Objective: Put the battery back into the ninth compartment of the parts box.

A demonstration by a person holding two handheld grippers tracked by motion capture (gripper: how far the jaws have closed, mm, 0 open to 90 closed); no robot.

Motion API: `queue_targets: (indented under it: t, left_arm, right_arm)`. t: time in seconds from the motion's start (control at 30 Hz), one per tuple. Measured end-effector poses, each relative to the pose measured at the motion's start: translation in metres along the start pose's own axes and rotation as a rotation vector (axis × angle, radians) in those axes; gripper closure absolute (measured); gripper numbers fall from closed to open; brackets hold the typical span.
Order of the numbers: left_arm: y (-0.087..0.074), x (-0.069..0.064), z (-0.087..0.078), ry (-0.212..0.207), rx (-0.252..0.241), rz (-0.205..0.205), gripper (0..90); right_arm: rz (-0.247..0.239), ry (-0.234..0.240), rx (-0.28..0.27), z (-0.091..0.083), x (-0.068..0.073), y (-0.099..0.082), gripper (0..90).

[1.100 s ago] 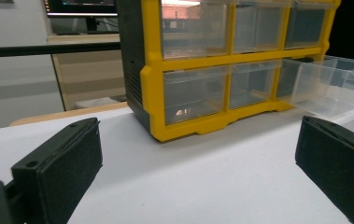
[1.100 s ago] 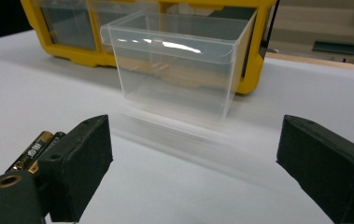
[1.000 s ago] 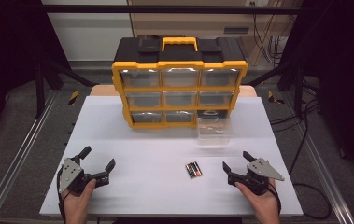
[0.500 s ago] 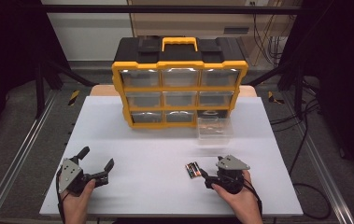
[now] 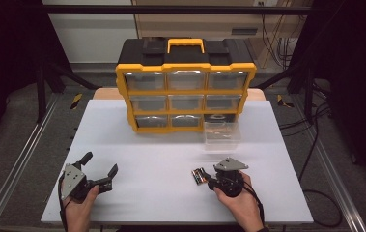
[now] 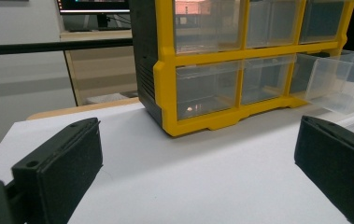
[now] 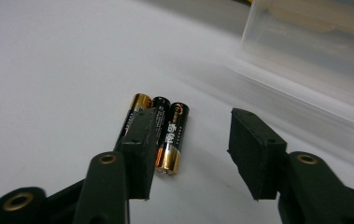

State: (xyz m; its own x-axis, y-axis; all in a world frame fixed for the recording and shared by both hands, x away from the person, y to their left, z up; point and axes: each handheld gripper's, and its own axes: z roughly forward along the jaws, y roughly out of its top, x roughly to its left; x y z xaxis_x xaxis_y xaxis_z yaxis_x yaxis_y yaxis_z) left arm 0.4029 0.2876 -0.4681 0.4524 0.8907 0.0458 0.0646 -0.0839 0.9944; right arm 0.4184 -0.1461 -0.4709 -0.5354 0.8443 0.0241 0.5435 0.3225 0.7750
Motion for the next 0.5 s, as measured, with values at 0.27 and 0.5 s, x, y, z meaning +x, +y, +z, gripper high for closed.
queue_targets:
  t: [0.27, 0.5]
  left_arm:
    - [0.000, -0.001, 0.000, -0.001, 0.003, 0.000, 0.9]
    - [0.000, 0.000, 0.001, -0.001, 0.006, 0.001, 0.9]
  right_arm:
    - [0.034, 0.023, 0.057, 0.010, 0.005, 0.001, 64.4]
    - [0.062, 0.034, 0.085, 0.016, 0.004, 0.000, 73.5]
